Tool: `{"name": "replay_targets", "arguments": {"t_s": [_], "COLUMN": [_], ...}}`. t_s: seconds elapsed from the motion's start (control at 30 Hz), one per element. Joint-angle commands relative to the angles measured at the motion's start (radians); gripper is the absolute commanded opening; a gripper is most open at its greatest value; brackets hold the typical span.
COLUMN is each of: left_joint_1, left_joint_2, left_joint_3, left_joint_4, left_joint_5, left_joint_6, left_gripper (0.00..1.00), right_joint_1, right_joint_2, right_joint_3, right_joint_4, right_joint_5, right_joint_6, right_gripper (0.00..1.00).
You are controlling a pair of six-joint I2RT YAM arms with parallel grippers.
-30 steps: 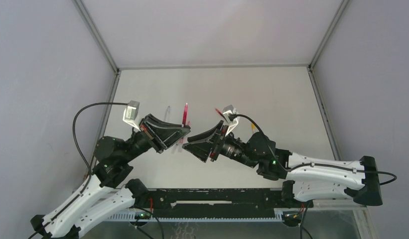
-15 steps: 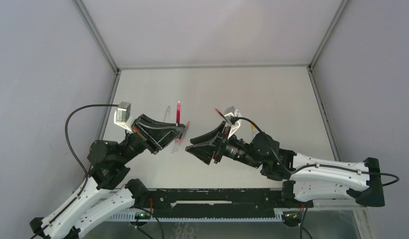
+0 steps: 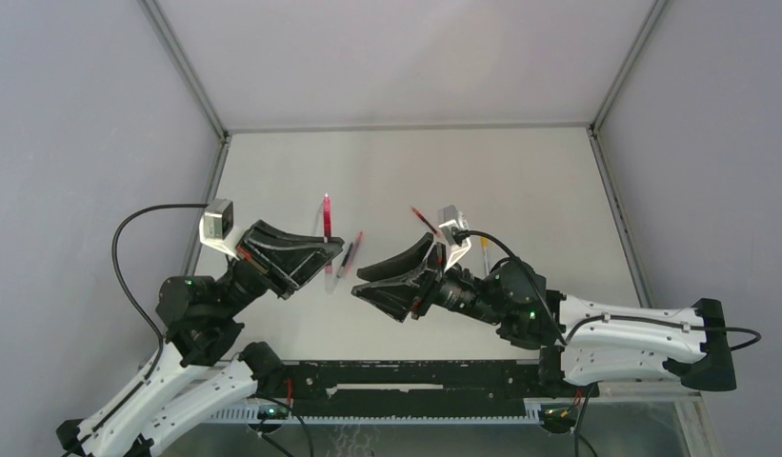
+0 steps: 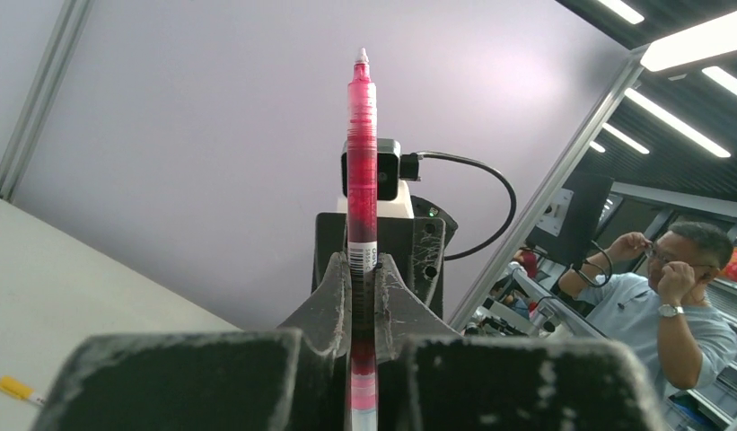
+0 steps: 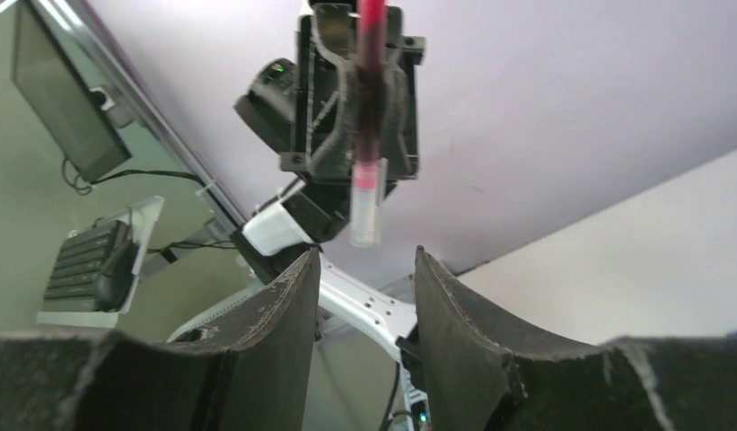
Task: Insert the pens into the pen caps
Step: Remove the pen cap from the pen.
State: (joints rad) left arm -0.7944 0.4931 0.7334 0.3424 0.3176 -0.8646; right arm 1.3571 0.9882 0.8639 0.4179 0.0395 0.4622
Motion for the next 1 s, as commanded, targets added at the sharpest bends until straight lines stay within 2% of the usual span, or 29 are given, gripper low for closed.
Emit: {"name": "replay_targets", "arguments": {"t_s": [0.0,0.2,0.7,0.97], "left_joint_1": [-0.004,-0.003,-0.004,-0.004], "left_joint_2": [-0.001,0.001,-0.002,-0.002], "left_joint_3": [0.019,0.015,-0.006,-0.004], "left_joint_4": [0.071,0.091,0.102,0.106], "left_joint_5": [0.012,0.030,0.043,0.046], "left_joint_6": [-0.021,-0.035,-0.048,-0.049], "left_gripper": [0.00,0.00,0.00,0.00], "right_joint_1": [0.034,0.045,0.042,0.043], "right_joint_2": [0.041,0.120,0.166,0.190], "right_joint_3": [0.050,0.122,0.163,0.178], "right_joint_4": [0.135,0.125,0.166,0.162], "right_joint_5": [-0.029,-0.027,-0.064,-0.093], "right_joint_6": [-0.064,-0.098,-0.135,-0.133], "right_gripper": [0.51,0.49,0.40,0.32]}}
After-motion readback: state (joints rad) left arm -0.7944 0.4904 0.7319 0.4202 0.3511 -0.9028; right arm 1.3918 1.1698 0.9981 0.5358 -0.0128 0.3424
